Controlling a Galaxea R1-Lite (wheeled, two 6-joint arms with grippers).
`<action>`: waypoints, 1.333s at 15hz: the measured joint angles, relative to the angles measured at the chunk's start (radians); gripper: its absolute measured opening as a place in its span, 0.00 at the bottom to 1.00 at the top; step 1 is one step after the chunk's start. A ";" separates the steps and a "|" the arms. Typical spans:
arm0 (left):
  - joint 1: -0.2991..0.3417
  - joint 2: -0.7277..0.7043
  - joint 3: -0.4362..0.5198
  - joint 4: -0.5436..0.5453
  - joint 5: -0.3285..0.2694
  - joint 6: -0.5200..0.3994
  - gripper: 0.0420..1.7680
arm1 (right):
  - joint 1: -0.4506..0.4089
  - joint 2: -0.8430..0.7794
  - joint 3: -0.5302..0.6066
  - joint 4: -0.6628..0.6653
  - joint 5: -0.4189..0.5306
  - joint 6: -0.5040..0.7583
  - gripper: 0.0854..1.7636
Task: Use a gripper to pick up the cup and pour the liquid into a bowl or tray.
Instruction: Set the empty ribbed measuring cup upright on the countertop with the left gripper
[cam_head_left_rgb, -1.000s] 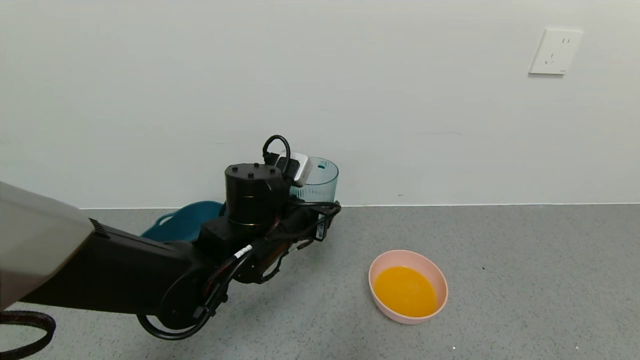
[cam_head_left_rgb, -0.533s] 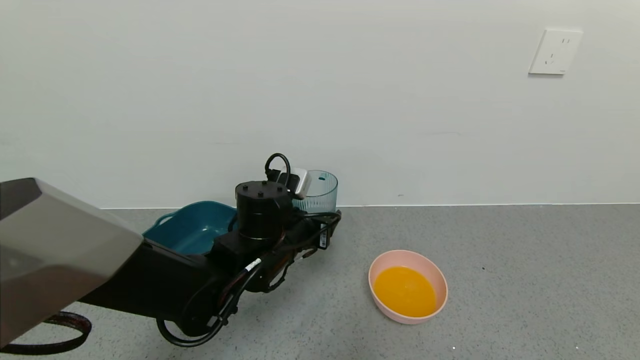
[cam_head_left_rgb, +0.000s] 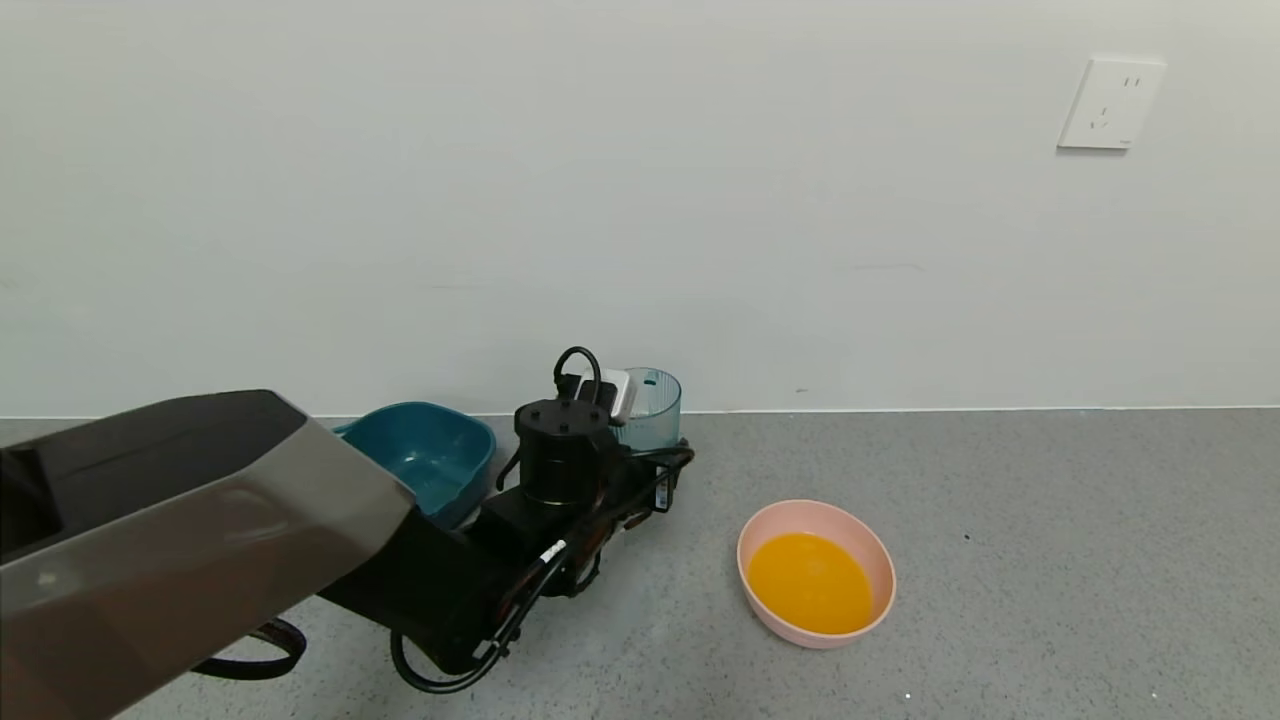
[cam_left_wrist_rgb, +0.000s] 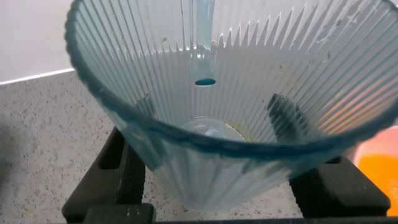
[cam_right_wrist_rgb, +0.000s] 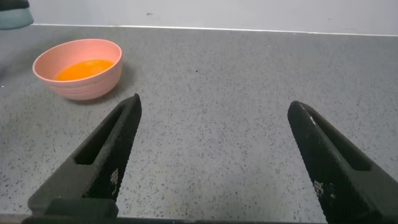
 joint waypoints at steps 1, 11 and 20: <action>0.004 0.027 -0.004 -0.012 0.010 0.000 0.72 | 0.000 0.000 0.000 0.000 0.000 0.000 0.97; 0.033 0.210 -0.086 -0.126 0.101 -0.001 0.72 | 0.000 0.000 0.000 0.000 0.000 0.000 0.97; 0.034 0.276 -0.100 -0.149 0.133 -0.054 0.72 | 0.000 0.000 0.000 0.000 0.000 0.000 0.97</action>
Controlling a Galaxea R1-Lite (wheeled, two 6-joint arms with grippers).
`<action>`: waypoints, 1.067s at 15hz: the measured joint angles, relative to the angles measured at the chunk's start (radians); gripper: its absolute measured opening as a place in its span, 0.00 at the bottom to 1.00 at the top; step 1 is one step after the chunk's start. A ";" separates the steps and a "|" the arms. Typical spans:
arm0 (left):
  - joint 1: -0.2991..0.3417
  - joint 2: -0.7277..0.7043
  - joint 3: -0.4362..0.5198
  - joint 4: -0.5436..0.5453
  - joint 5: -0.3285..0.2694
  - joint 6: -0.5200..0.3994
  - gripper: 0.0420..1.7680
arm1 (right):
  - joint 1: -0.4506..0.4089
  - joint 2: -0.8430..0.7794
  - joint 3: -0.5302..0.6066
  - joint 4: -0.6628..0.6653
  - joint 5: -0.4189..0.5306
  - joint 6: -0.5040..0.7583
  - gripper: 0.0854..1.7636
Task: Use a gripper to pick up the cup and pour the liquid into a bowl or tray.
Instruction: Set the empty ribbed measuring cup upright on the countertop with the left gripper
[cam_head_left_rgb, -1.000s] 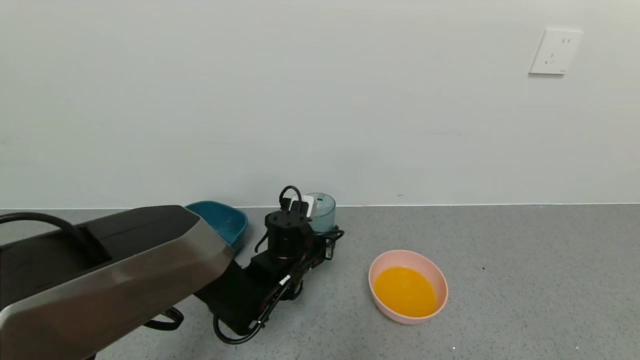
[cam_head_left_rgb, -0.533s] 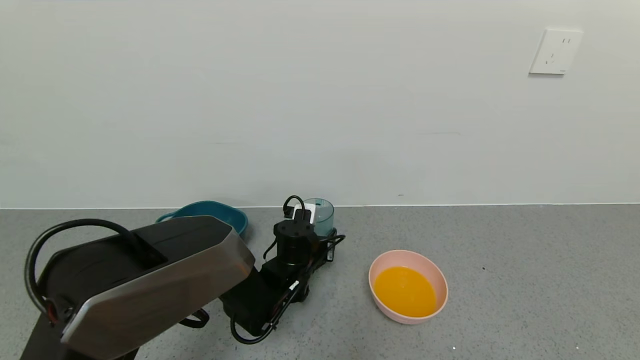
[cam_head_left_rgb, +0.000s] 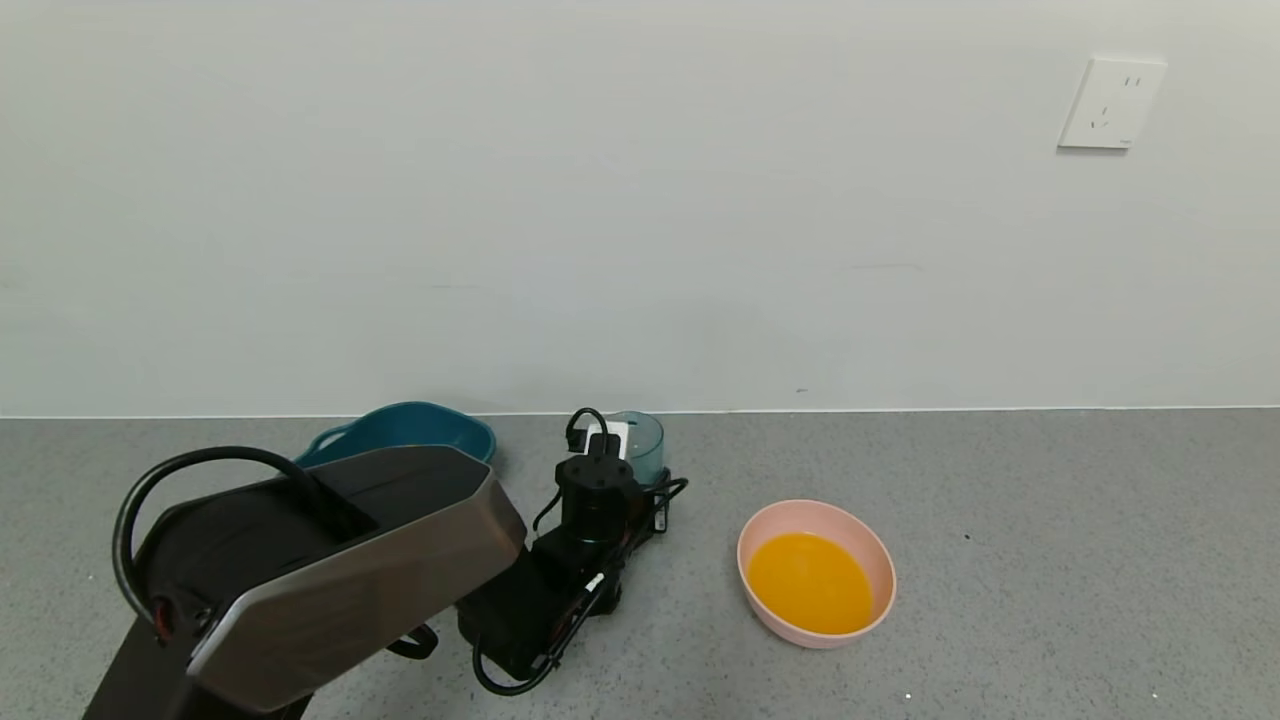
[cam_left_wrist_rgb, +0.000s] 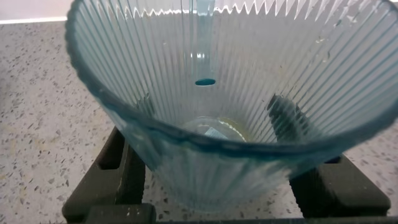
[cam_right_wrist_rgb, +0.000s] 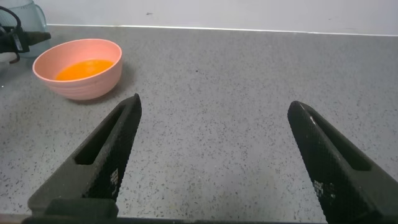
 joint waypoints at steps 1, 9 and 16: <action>0.000 0.003 0.000 0.000 0.001 -0.001 0.72 | 0.000 0.000 0.000 0.000 0.000 0.000 0.97; -0.003 0.021 0.007 -0.023 0.005 0.000 0.72 | 0.000 0.000 0.000 0.000 0.000 0.000 0.97; -0.010 0.021 0.017 -0.024 0.008 0.000 0.84 | 0.000 0.000 0.000 0.000 0.000 0.000 0.97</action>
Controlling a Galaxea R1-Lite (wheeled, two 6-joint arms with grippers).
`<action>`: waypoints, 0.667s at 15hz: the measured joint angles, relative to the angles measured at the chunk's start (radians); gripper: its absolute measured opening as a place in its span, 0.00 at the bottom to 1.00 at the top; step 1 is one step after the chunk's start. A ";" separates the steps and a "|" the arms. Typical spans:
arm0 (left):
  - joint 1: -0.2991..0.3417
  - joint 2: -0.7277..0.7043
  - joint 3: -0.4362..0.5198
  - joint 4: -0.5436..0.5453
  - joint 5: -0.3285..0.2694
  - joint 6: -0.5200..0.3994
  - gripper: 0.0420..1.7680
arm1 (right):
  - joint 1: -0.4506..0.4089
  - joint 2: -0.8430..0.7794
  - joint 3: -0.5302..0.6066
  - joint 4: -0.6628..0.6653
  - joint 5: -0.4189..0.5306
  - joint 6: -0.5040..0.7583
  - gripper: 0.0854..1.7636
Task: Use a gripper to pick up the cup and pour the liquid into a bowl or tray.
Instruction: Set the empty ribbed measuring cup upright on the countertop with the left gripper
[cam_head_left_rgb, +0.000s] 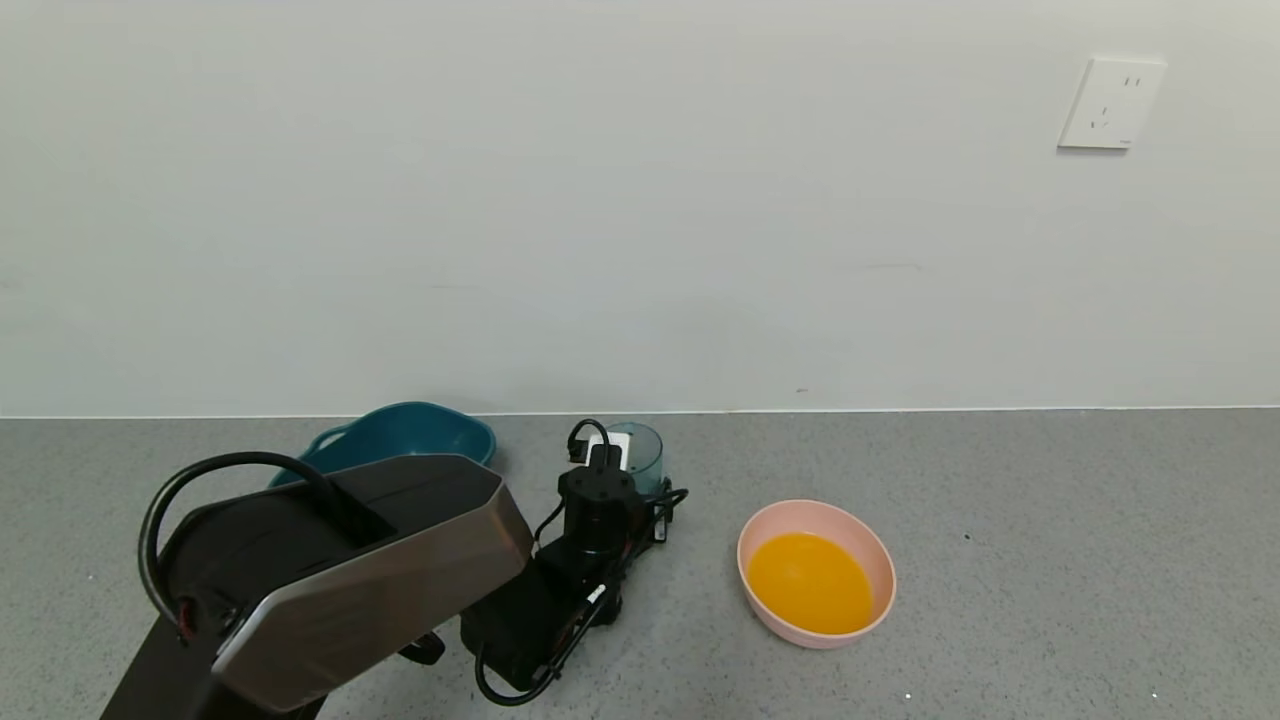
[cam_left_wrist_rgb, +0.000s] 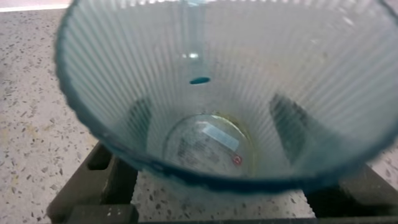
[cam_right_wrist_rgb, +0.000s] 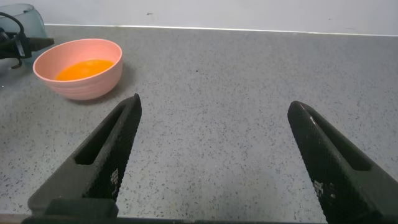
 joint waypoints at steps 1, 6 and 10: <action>-0.004 -0.002 0.004 -0.001 0.000 0.000 0.85 | 0.000 0.000 0.000 0.000 0.001 0.000 0.97; -0.007 -0.028 0.031 -0.007 -0.006 0.004 0.91 | 0.000 0.000 0.000 0.000 0.001 0.000 0.97; -0.006 -0.090 0.052 0.077 -0.006 0.011 0.93 | 0.000 0.000 0.000 0.000 0.000 0.000 0.97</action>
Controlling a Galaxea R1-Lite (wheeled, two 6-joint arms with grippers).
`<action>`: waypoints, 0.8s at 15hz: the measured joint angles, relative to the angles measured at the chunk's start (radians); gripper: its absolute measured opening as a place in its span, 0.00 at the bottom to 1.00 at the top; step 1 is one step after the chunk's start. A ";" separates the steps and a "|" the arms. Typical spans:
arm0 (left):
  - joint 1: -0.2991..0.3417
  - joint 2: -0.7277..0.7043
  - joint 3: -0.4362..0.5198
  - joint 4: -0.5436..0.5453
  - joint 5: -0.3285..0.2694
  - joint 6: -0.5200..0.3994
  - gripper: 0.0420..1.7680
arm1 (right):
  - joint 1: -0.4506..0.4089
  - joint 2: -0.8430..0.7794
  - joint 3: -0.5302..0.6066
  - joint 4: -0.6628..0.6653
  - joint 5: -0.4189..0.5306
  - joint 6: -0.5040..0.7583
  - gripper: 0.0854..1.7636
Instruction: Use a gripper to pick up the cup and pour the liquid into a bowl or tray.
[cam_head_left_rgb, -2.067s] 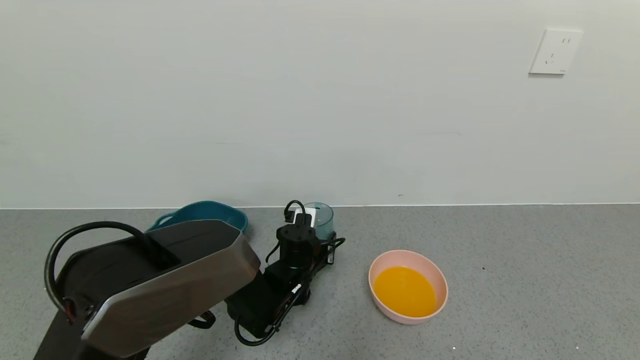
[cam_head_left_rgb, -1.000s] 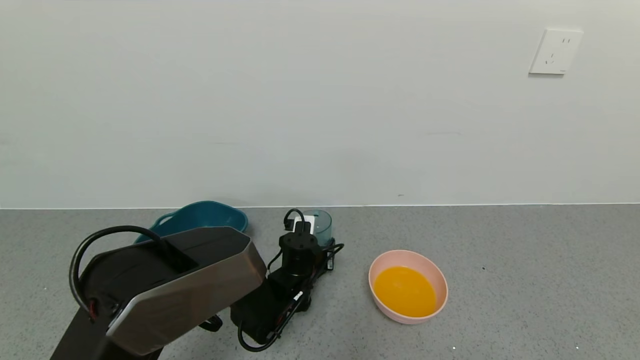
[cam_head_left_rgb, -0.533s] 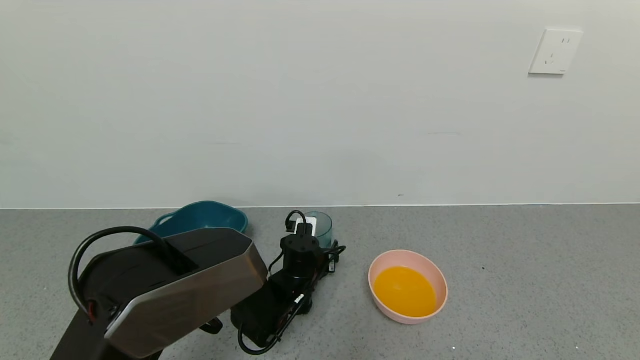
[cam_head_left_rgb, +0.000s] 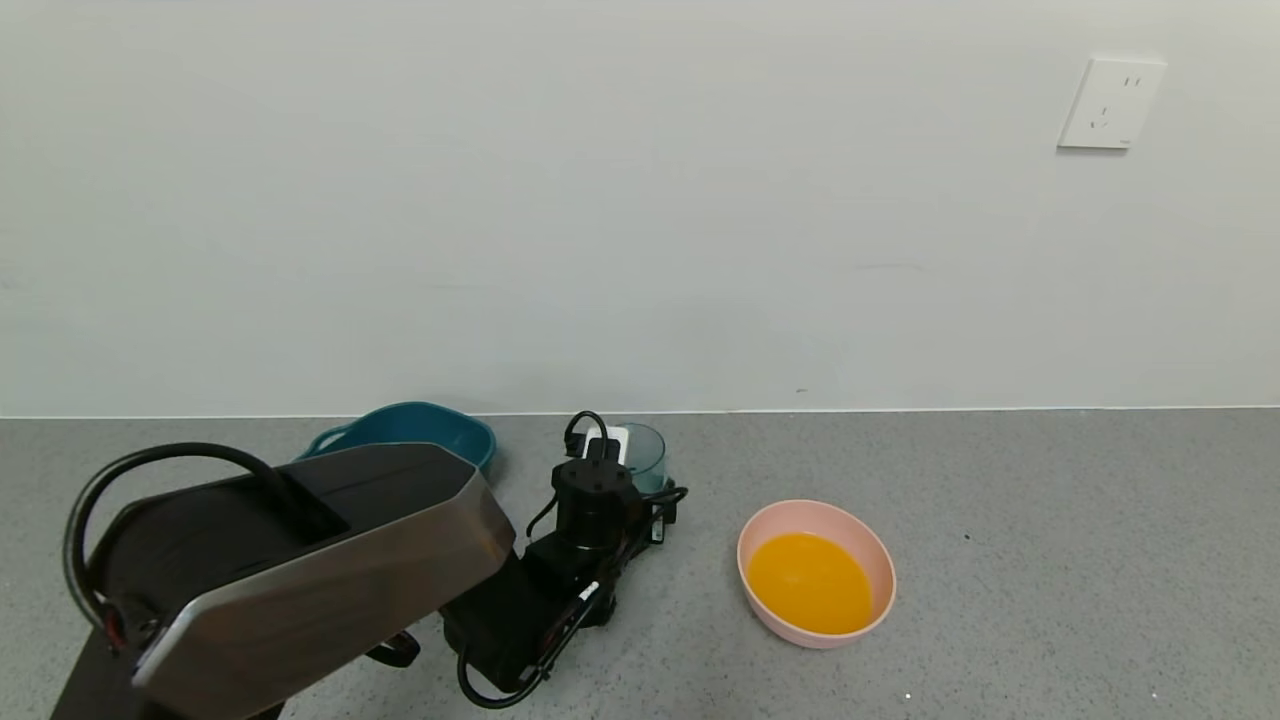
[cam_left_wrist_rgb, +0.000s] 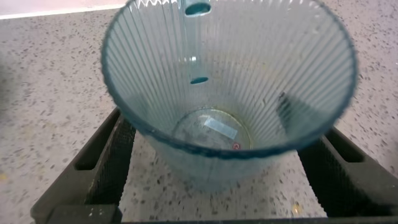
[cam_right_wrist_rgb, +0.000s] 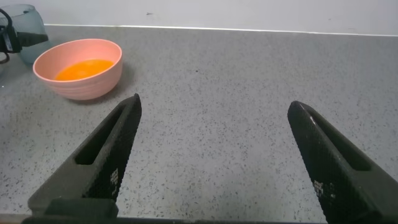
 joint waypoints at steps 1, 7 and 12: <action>0.000 -0.029 0.008 0.031 0.000 0.003 0.94 | 0.000 0.000 0.000 0.000 0.000 0.000 0.97; -0.014 -0.321 0.056 0.322 -0.006 0.028 0.95 | 0.000 0.000 0.000 0.000 0.000 0.000 0.97; -0.061 -0.648 0.029 0.708 -0.014 0.036 0.96 | 0.000 0.000 0.000 0.000 0.000 0.000 0.97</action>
